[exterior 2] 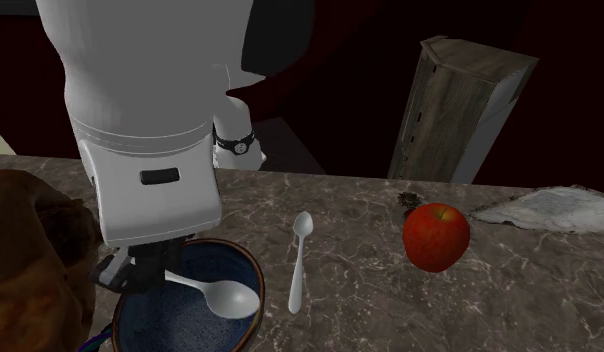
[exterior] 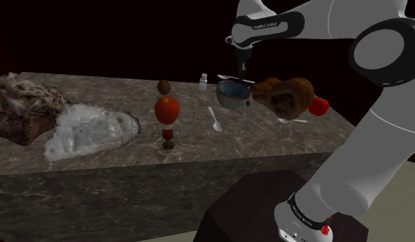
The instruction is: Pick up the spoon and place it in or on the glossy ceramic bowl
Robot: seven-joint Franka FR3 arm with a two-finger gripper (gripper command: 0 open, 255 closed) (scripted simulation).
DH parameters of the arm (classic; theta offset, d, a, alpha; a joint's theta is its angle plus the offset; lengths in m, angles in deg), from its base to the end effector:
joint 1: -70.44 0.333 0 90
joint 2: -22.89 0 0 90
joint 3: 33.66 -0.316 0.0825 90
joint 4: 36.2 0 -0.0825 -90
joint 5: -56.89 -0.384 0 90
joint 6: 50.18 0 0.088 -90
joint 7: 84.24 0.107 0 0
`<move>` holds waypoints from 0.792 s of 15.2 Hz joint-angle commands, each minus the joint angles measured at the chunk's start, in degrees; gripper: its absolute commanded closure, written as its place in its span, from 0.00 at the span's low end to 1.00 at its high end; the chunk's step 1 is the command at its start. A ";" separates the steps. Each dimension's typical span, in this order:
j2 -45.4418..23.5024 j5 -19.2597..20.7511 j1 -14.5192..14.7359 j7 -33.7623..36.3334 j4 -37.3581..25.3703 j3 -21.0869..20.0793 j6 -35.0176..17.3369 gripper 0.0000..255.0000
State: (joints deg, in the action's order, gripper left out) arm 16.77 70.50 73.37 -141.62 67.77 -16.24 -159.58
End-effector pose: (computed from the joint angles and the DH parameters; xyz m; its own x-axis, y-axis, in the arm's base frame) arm 0.5698 -0.1588 0.4812 0.6678 0.7104 -0.2224 0.7419 -0.6596 0.1205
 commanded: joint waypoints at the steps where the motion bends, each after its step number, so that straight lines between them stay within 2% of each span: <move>1: -0.28 0.04 -0.07 0.26 1.29 0.04 -1.58 1.00; 8: -1.63 0.10 -0.24 1.16 4.85 0.10 -6.37 1.00; 12: -1.63 0.10 -0.24 1.16 4.85 0.10 -6.37 1.00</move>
State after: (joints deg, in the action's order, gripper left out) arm 15.15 70.60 73.13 -140.47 72.58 -16.14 -165.90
